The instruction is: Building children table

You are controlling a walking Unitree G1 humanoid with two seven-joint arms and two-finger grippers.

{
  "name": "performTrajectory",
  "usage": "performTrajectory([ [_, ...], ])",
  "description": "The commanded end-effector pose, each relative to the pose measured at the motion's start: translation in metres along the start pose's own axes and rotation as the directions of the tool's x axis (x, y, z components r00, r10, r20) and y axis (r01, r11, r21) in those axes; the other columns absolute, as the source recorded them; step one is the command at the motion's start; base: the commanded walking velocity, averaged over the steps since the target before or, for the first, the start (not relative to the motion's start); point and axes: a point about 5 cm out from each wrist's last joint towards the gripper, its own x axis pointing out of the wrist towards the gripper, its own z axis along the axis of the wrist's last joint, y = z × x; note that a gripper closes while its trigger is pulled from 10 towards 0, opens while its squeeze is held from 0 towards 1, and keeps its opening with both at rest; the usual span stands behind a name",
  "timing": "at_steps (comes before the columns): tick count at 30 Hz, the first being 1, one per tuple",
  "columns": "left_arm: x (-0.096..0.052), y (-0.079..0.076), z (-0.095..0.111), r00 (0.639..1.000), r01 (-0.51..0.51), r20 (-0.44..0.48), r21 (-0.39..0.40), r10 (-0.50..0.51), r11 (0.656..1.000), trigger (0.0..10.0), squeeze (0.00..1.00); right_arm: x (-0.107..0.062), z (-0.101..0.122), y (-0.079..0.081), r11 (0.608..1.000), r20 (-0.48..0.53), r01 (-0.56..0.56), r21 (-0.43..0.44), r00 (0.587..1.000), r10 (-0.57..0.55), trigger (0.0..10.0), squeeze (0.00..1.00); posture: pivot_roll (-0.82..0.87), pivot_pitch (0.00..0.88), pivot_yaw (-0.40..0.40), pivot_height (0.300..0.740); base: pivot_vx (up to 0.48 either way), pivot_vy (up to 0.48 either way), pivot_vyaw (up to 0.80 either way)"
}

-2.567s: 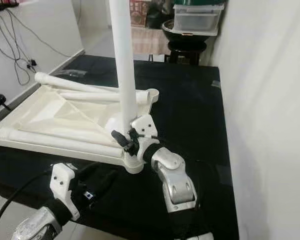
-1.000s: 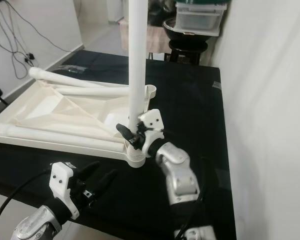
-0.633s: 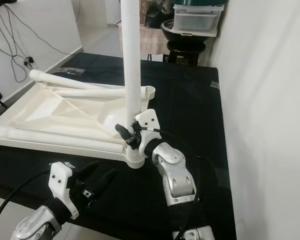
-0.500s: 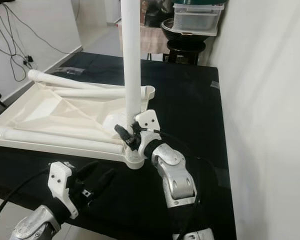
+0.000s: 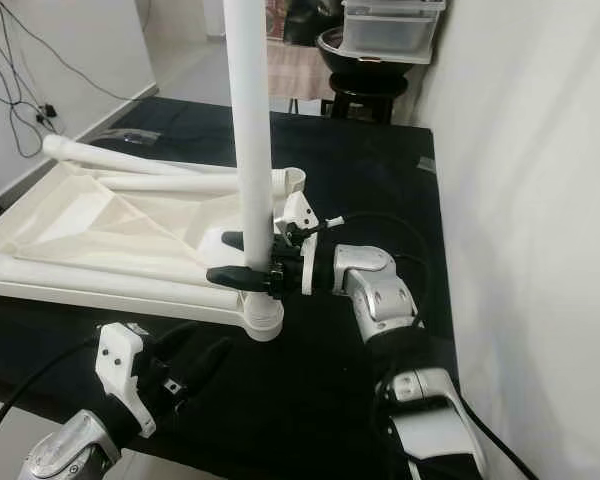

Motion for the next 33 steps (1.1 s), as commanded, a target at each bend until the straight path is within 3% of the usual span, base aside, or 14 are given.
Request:
performTrajectory([
  [1, -0.005, -0.004, 0.000, 1.000, 0.002, -0.018, -0.005, -0.002, 1.000, 10.0, 0.00, 0.004, 0.006, -0.001, 0.997, 0.015, -0.075, 0.028, 0.997, 0.074, 0.0, 0.00, 0.05, 0.119, 0.000, 0.740, 0.000, 0.000, 0.00],
  [15, -0.014, -0.016, 0.004, 0.999, 0.015, -0.030, -0.023, -0.016, 1.000, 10.0, 0.00, -0.008, 0.003, -0.011, 0.993, -0.033, -0.117, 0.027, 0.993, 0.118, 0.0, 0.00, 0.06, 0.185, -0.005, 0.740, 0.000, 0.000, 0.00],
  [16, -0.016, -0.018, 0.004, 0.999, 0.016, -0.033, -0.024, -0.016, 1.000, 10.0, 0.00, -0.012, -0.008, -0.006, 0.999, -0.053, -0.049, 0.019, 0.997, 0.050, 0.0, 0.00, 0.05, 0.191, -0.019, 0.740, 0.000, 0.000, 0.00],
  [17, -0.017, -0.019, 0.004, 0.999, 0.015, -0.038, -0.022, -0.016, 1.000, 10.0, 0.00, -0.003, -0.023, -0.003, 0.984, -0.085, 0.177, 0.016, 0.981, -0.175, 0.0, 0.00, 0.06, 0.196, -0.044, 0.740, 0.000, 0.000, 0.00],
  [18, -0.018, -0.019, 0.004, 0.999, 0.015, -0.043, -0.018, -0.016, 1.000, 10.0, 0.00, 0.004, -0.040, 0.002, 0.821, -0.109, 0.571, -0.016, 0.815, -0.569, 0.0, 0.00, 0.06, 0.196, -0.044, 0.740, 0.000, 0.000, 0.00],
  [19, -0.018, -0.019, 0.004, 0.999, 0.015, -0.043, -0.018, -0.016, 1.000, 10.0, 0.00, 0.004, -0.040, 0.002, 0.821, -0.109, 0.571, -0.016, 0.815, -0.569, 0.0, 0.00, 0.06, 0.196, -0.044, 0.740, 0.000, 0.000, 0.00],
  [20, -0.019, -0.019, 0.006, 0.999, 0.014, -0.043, -0.015, -0.014, 1.000, 10.0, 0.00, -0.004, -0.055, 0.023, 0.632, -0.168, 0.775, 0.013, 0.624, -0.763, 0.0, 0.00, 0.08, 0.211, -0.040, 0.740, 0.000, 0.000, 0.00],
  [21, -0.019, -0.019, 0.006, 0.999, 0.014, -0.043, -0.015, -0.014, 1.000, 10.0, 0.00, -0.004, -0.055, 0.023, 0.632, -0.168, 0.775, 0.013, 0.624, -0.763, 0.0, 0.00, 0.08, 0.211, -0.040, 0.740, 0.000, 0.000, 0.00],
  [22, -0.019, -0.019, 0.008, 0.999, 0.012, -0.044, -0.014, -0.013, 1.000, 10.0, 0.00, -0.006, -0.065, 0.048, 0.578, -0.223, 0.811, 0.089, 0.581, -0.782, 0.0, 0.00, 0.08, 0.211, -0.040, 0.740, 0.000, 0.000, 0.00],
  [23, -0.020, -0.019, 0.007, 0.999, 0.014, -0.049, -0.001, -0.015, 1.000, 10.0, 0.00, -0.008, -0.060, 0.057, 0.598, -0.198, 0.796, 0.088, 0.603, -0.773, 0.0, 0.00, 0.06, 0.236, 0.002, 0.740, 0.000, 0.000, 0.00],
  [25, -0.020, -0.019, 0.007, 0.999, 0.014, -0.049, -0.001, -0.015, 1.000, 10.0, 0.00, -0.008, -0.060, 0.057, 0.598, -0.198, 0.796, 0.088, 0.603, -0.773, 0.0, 0.00, 0.06, 0.236, 0.002, 0.740, 0.000, 0.000, 0.00],
  [26, -0.019, -0.015, 0.005, 0.998, 0.019, -0.056, -0.010, -0.020, 1.000, 10.0, 0.00, -0.004, -0.055, 0.052, 0.681, -0.161, 0.729, 0.071, 0.682, -0.713, 0.0, 0.00, 0.04, 0.202, 0.015, 0.740, 0.000, 0.000, 0.00],
  [30, -0.017, -0.014, 0.004, 0.997, 0.046, -0.067, -0.015, -0.047, 0.999, 10.0, 0.00, 0.001, -0.054, 0.047, 0.708, -0.156, 0.705, 0.044, 0.705, -0.692, 0.0, 0.00, 0.03, 0.181, 0.012, 0.740, 0.000, 0.000, 0.00],
  [33, -0.016, -0.013, 0.005, 0.997, 0.048, -0.067, -0.014, -0.048, 0.999, 10.0, 0.00, 0.004, -0.053, 0.048, 0.703, -0.161, 0.710, 0.025, 0.697, -0.699, 0.0, 0.00, 0.03, 0.181, 0.010, 0.740, 0.000, 0.000, 0.00],
])
